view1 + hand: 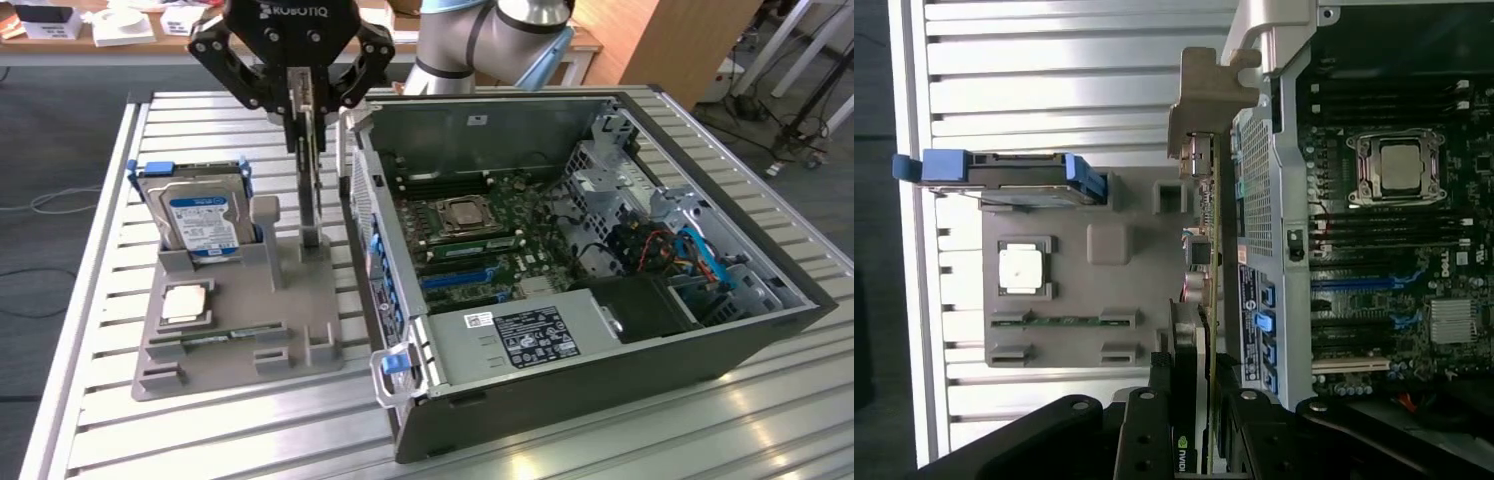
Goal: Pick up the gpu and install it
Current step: 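Reach for the gpu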
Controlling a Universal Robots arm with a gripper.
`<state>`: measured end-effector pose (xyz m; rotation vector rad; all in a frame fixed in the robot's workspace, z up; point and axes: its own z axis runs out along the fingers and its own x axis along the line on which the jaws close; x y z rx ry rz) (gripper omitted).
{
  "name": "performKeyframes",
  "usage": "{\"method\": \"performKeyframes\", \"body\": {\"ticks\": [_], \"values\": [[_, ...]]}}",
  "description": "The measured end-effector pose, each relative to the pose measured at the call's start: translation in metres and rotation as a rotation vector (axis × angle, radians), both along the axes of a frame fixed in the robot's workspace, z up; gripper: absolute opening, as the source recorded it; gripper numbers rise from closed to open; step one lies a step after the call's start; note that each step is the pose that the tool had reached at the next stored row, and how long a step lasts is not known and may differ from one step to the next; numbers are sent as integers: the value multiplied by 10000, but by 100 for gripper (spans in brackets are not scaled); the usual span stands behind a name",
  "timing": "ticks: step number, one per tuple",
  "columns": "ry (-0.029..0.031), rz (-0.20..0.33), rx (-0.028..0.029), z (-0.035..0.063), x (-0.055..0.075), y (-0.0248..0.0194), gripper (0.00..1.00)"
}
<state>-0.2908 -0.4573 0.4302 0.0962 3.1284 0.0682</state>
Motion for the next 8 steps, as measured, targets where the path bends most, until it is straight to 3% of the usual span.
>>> {"method": "performKeyframes", "body": {"ticks": [8], "values": [[0,74,-7,26,4,0,27]]}}
